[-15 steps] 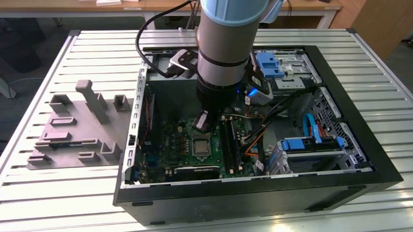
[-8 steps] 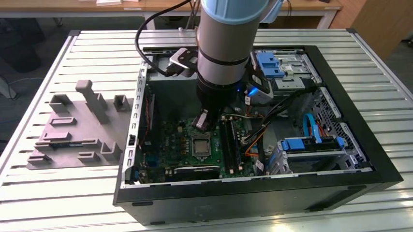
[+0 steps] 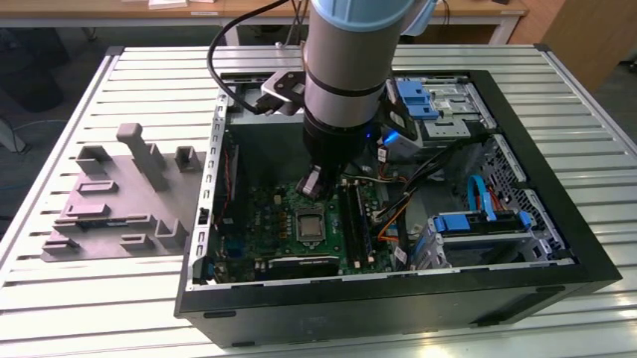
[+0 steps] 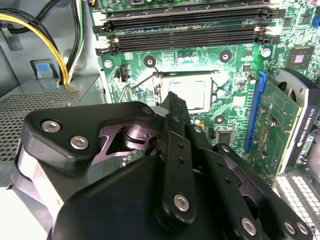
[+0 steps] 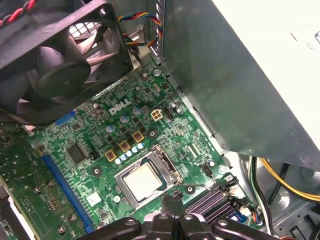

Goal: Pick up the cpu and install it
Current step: 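Install the first cpu locking lever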

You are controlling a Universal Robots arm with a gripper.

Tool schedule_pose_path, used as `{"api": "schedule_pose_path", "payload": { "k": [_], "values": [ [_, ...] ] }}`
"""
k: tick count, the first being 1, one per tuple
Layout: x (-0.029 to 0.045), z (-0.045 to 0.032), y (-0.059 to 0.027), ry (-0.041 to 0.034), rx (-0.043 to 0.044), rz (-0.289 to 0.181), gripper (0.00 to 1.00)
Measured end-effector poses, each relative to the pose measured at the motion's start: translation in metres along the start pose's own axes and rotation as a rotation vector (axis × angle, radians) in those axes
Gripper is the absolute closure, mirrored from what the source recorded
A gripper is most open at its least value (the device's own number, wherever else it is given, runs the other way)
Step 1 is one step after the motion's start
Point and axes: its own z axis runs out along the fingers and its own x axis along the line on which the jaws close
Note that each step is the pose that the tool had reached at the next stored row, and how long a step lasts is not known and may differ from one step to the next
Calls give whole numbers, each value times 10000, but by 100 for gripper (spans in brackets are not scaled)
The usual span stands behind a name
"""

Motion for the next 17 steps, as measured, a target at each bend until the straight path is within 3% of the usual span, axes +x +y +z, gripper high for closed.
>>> {"api": "schedule_pose_path", "payload": {
  "k": [12,17],
  "values": [
    [-71,12,10,-28,-10,-1,89],
    [-82,12,6,-103,49,-8,89]
  ]
}}
